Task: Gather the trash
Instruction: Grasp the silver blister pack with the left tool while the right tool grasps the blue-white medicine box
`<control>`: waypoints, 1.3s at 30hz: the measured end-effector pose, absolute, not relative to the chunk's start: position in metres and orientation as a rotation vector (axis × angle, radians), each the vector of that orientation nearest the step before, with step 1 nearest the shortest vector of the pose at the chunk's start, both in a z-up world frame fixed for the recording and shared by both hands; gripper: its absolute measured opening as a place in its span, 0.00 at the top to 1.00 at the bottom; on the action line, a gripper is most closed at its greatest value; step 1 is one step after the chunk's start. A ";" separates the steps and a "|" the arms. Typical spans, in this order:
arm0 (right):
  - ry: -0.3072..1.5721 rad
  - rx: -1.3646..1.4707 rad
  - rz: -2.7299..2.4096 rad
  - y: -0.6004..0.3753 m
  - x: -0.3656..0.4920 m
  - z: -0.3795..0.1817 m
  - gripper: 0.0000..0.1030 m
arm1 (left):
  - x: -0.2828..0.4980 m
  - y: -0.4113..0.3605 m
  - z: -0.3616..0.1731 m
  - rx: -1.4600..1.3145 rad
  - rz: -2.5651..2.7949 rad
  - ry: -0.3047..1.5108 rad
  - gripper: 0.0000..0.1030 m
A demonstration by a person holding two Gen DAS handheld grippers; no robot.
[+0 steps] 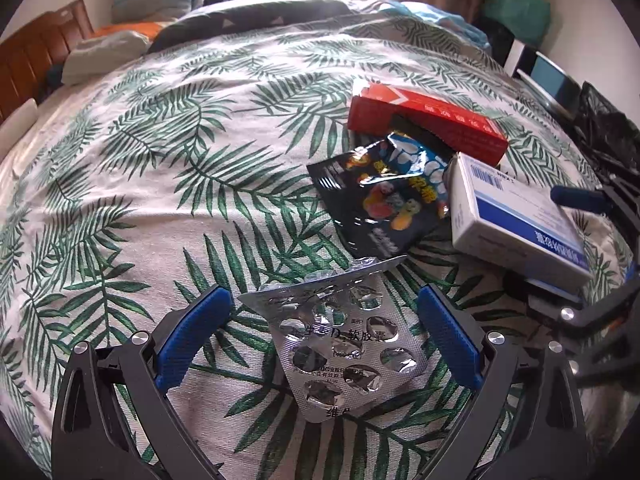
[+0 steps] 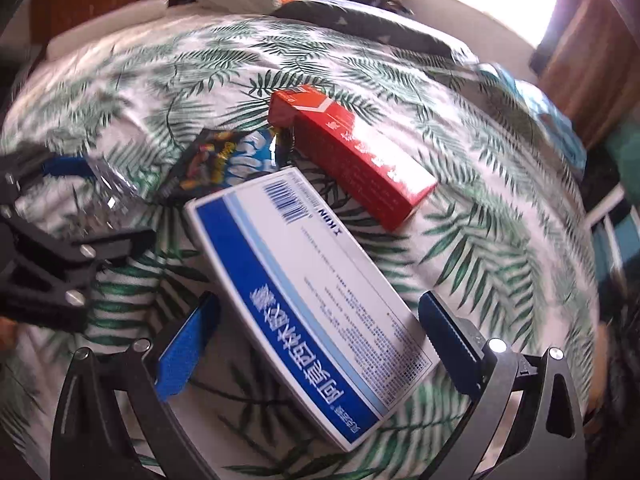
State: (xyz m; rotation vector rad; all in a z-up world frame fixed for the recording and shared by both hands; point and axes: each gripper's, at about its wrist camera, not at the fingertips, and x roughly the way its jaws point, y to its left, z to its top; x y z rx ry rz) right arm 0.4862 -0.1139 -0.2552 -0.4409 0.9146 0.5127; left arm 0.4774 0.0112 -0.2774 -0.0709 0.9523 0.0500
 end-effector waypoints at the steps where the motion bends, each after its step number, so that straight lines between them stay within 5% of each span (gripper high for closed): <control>1: 0.931 -0.412 0.490 -0.115 0.484 -0.254 0.04 | 0.477 0.011 -0.277 -0.072 0.050 0.952 0.06; 17: 0.928 -0.452 0.522 -0.110 0.452 -0.257 0.07 | 0.476 0.017 -0.277 -0.101 0.048 0.953 0.06; 22: 0.932 -0.385 0.544 -0.113 0.456 -0.259 0.27 | 0.479 0.016 -0.277 -0.097 0.050 0.956 0.06; 26: 0.914 -0.348 0.528 -0.111 0.449 -0.257 0.29 | 0.481 0.013 -0.277 -0.089 0.049 0.954 0.07; 33: 0.932 -0.311 0.502 -0.107 0.446 -0.257 0.32 | 0.476 0.009 -0.273 -0.077 0.027 0.943 0.38; 37: 0.952 -0.292 0.489 -0.105 0.445 -0.256 0.31 | 0.473 0.012 -0.272 -0.091 0.002 0.945 0.40; 39: 0.936 -0.321 0.473 -0.101 0.445 -0.257 0.19 | 0.470 0.014 -0.272 -0.095 -0.011 0.947 0.40</control>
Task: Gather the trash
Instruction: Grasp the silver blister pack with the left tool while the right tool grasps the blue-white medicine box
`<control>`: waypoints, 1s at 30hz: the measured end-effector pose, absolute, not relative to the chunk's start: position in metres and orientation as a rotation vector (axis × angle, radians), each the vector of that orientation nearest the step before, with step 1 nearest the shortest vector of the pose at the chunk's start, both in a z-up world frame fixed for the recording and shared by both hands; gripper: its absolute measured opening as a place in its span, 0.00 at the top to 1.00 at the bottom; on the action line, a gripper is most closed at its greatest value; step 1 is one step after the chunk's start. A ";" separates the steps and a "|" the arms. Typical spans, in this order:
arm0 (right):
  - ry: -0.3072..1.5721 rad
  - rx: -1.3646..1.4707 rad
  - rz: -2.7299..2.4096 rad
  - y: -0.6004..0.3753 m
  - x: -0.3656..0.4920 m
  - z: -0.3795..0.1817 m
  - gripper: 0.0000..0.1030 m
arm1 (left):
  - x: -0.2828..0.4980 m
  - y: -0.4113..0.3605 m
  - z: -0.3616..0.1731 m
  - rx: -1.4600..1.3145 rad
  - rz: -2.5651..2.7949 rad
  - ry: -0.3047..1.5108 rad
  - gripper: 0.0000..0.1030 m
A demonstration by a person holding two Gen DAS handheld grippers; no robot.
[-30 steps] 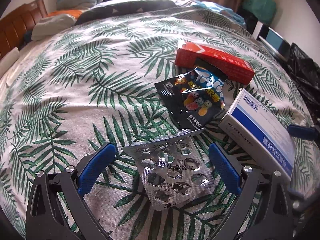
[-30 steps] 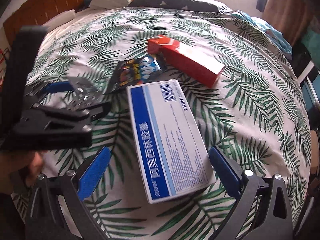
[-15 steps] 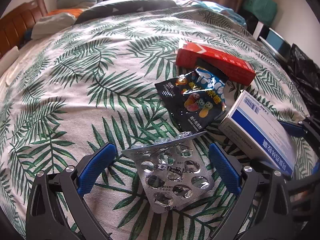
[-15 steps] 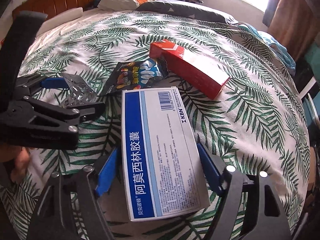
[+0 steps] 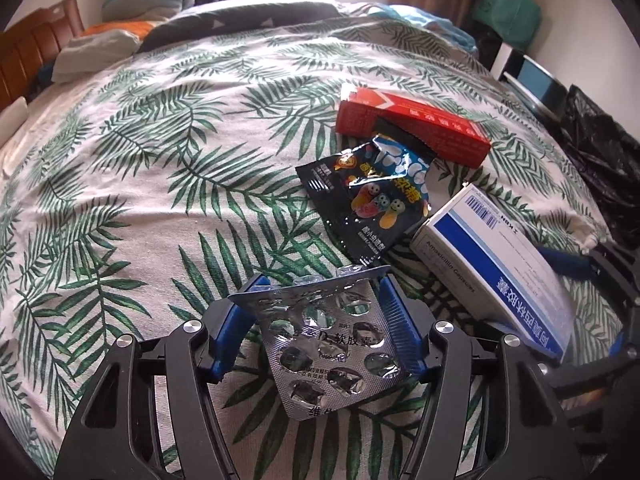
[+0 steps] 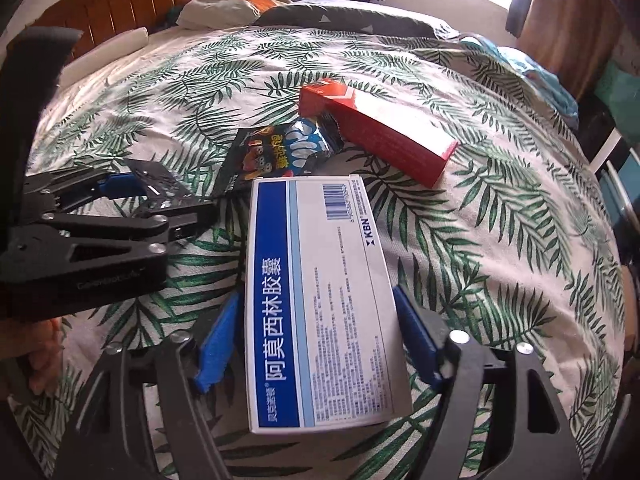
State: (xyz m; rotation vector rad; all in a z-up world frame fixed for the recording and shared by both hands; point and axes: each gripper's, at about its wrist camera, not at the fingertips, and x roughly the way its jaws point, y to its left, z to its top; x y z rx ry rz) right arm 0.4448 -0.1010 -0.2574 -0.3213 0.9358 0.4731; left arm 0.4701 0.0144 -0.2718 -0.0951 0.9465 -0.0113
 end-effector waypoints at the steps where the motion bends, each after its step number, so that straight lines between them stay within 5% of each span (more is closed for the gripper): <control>1: 0.929 -0.334 0.465 -0.099 0.446 -0.259 0.19 | 0.469 0.015 -0.272 -0.091 -0.014 0.945 0.41; 4: 0.948 -0.296 0.463 -0.099 0.452 -0.262 0.33 | 0.467 0.017 -0.272 -0.091 -0.029 0.945 0.41; 30: 0.905 -0.099 0.424 -0.132 0.365 -0.222 0.34 | 0.384 0.000 -0.230 -0.020 -0.131 0.884 0.41</control>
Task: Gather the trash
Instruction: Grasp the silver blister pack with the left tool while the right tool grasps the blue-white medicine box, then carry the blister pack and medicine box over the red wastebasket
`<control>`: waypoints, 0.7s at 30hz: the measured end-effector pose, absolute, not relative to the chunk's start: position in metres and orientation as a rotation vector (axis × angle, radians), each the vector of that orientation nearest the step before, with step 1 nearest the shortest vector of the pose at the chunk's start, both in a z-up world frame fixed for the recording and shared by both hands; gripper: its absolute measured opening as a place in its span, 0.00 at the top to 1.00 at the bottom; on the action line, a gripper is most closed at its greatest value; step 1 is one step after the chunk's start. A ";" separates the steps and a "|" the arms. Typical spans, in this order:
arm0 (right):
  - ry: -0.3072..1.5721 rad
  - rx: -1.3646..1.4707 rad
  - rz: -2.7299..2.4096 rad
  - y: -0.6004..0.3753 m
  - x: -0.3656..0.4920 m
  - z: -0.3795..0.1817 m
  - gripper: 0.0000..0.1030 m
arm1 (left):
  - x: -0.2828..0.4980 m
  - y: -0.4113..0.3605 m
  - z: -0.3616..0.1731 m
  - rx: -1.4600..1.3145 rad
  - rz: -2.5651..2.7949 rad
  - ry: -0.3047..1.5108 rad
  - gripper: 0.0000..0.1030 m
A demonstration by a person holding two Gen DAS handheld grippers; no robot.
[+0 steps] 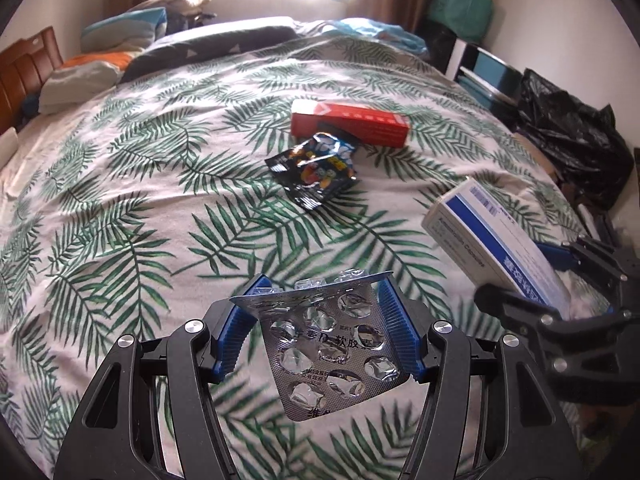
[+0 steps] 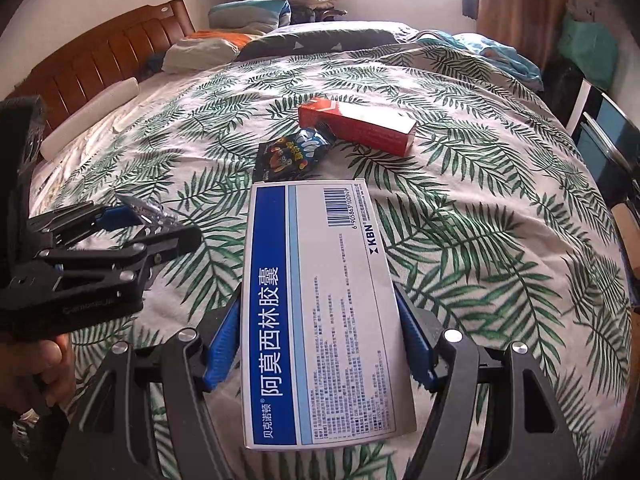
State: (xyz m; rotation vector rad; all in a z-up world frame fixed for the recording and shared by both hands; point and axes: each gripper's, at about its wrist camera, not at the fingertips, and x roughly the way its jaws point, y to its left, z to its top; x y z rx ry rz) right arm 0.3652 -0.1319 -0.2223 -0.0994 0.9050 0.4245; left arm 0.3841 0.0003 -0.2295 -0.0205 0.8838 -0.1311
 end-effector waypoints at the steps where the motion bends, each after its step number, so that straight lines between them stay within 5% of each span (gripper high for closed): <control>1: 0.903 -0.095 0.424 -0.133 0.360 -0.219 0.33 | 0.377 -0.002 -0.226 -0.015 -0.138 0.883 0.41; 21: 0.892 -0.073 0.418 -0.157 0.231 -0.186 0.34 | 0.229 -0.017 -0.192 0.038 -0.212 0.882 0.41</control>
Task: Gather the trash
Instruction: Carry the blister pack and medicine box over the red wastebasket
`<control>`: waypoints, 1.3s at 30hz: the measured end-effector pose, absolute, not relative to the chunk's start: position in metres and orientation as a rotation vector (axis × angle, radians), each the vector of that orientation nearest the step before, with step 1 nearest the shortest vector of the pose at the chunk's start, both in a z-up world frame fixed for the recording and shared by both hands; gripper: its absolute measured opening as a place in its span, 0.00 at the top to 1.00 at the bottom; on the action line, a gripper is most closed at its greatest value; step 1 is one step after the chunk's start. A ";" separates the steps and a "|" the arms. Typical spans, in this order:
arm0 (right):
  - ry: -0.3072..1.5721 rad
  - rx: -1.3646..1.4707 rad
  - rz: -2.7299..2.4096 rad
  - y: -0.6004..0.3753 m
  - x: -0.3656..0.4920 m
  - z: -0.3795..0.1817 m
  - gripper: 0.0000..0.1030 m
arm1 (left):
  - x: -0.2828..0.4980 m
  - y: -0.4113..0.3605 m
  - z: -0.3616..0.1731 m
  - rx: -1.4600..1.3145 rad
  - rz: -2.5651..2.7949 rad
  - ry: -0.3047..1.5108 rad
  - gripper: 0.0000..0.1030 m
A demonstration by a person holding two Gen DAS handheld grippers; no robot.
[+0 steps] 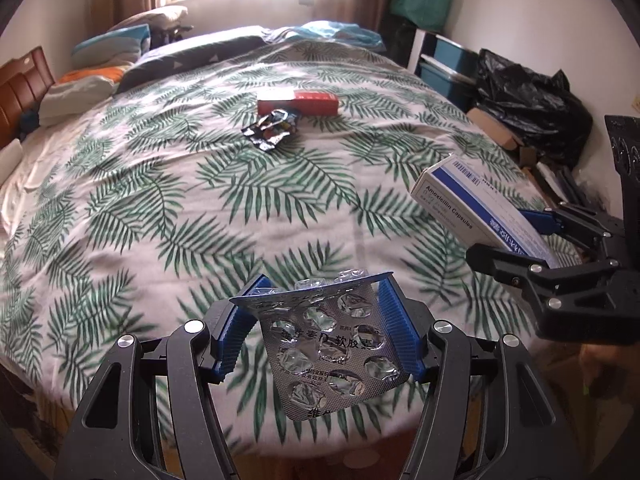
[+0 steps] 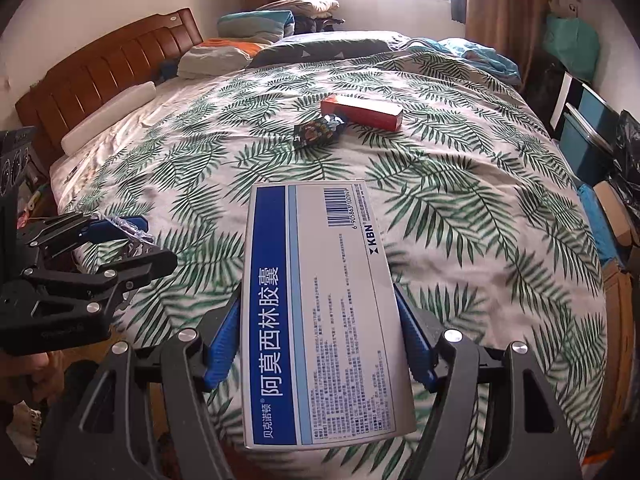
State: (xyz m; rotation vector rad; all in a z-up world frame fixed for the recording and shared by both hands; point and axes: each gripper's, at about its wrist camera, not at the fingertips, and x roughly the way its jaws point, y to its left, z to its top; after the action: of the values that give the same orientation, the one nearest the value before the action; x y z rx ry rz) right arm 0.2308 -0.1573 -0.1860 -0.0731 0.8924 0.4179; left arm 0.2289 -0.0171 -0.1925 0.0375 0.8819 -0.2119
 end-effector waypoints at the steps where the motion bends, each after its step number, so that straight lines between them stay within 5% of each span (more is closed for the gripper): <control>1: 0.894 -0.071 0.420 -0.158 0.223 -0.185 0.34 | 0.222 -0.017 -0.192 0.040 -0.214 0.882 0.41; 19: 0.942 -0.067 0.482 -0.155 0.080 -0.196 0.34 | 0.087 -0.019 -0.217 0.073 -0.292 0.965 0.40; 39: 1.234 -0.162 0.536 -0.130 0.010 -0.332 0.33 | 0.034 -0.026 -0.360 0.135 -0.309 1.265 0.40</control>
State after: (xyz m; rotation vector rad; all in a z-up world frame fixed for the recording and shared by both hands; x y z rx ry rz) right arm 0.0103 -0.1300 -0.3319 -0.1618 1.2337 0.5364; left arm 0.0339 -0.0258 -0.3597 0.1354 1.2655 -0.3094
